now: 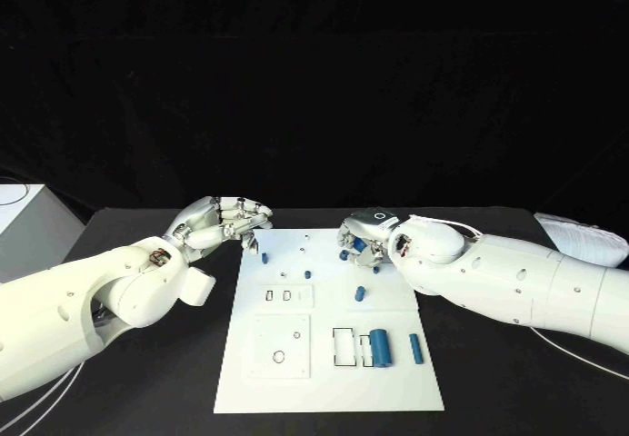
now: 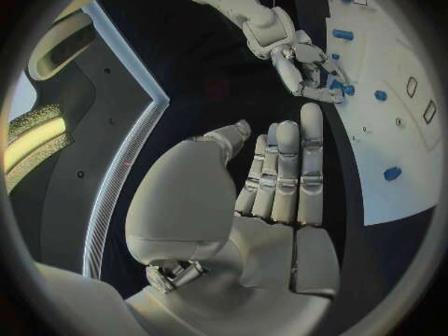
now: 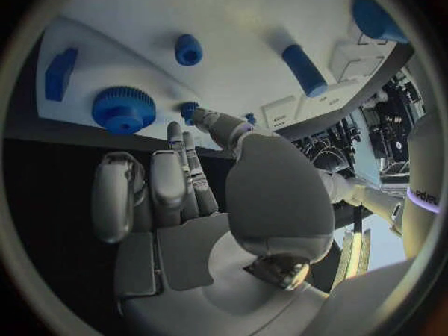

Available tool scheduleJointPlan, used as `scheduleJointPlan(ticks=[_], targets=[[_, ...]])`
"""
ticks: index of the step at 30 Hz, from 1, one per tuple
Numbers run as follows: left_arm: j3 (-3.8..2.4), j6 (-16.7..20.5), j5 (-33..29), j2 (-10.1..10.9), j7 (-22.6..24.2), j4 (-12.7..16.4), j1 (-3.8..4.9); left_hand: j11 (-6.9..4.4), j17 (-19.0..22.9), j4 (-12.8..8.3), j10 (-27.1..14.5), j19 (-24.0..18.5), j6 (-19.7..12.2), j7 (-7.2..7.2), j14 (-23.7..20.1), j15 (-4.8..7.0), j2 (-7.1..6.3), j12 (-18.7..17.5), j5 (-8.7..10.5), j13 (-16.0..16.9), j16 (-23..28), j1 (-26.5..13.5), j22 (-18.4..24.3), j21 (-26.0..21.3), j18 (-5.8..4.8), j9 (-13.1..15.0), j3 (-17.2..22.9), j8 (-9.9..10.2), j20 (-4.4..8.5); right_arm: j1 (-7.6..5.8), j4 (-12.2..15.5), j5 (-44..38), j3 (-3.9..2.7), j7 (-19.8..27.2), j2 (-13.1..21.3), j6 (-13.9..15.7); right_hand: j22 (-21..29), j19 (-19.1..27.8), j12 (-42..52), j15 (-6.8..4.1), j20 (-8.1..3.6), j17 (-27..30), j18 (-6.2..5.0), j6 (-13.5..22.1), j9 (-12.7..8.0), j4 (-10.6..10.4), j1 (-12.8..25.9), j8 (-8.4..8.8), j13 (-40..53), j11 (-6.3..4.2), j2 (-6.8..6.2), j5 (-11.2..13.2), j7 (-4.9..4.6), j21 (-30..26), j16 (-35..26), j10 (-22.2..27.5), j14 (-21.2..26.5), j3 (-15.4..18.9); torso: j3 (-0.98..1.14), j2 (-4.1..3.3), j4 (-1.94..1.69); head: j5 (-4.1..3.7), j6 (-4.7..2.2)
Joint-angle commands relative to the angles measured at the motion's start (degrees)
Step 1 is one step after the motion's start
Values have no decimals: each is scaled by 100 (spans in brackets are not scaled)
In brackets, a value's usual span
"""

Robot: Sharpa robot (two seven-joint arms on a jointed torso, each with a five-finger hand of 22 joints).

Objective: Assemble the parts on the task board

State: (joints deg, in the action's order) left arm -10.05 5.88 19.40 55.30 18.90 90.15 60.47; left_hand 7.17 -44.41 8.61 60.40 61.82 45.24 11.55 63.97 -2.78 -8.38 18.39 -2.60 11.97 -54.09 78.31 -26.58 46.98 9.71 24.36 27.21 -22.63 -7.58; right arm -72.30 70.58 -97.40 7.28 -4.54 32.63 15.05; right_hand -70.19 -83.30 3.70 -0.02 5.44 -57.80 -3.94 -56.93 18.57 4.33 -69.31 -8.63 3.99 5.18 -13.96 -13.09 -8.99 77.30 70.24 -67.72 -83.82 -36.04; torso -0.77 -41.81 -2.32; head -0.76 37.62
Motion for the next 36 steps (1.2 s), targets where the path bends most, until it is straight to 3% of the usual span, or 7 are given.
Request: scheduleJointPlan(ticks=[1, 22, 36], targets=[[-8, -120, -32, 2, 8, 18, 2, -5, 8, -8, -48, -50, -57, 3, -32, 6, 8, -25, -22, -6, 33, -64, -10, 25, 68, 8, 32, 38, -8, 1, -16, -81, 2, -31, -13, -156, 11, 21, -16, 1, 18, 10, -8, -45, 11, -41, -13, -39, -2, 0, 3, 41, 11, -27, 23, 42, -131, 13, -8, -27, -23, -15, 10], [-39, -174, -39, 35, -48, 47, 3, 0, 14, -18, -63, -68, -70, 8, -41, 1, 16, -34, -22, -9, 54, -53, -19, 38, 70, 13, 57, 42, -15, 7, -53, -78, 11, -12, -50, -135, -5, 7, 25, -12, 11, 7, -5, -161, 90, -122, -23, -109, 41, -23, 115, 63, 19, -34, 86, -94, -105, -12, -9, -30, -15, 1, 96], [-43, -232, -39, 40, -115, 28, 3, 3, 20, -73, -75, -93, -84, 13, -41, 0, 21, -45, -22, -13, 81, 4, -39, 71, 75, 24, 114, 46, -22, 9, -25, -30, 12, -13, -69, -22, 8, 10, 14, -14, 7, 21, -7, -144, 106, -152, 11, -102, 50, -23, 89, 84, 11, -49, 94, -118, -93, 14, -14, -38, -15, 6, 117]])
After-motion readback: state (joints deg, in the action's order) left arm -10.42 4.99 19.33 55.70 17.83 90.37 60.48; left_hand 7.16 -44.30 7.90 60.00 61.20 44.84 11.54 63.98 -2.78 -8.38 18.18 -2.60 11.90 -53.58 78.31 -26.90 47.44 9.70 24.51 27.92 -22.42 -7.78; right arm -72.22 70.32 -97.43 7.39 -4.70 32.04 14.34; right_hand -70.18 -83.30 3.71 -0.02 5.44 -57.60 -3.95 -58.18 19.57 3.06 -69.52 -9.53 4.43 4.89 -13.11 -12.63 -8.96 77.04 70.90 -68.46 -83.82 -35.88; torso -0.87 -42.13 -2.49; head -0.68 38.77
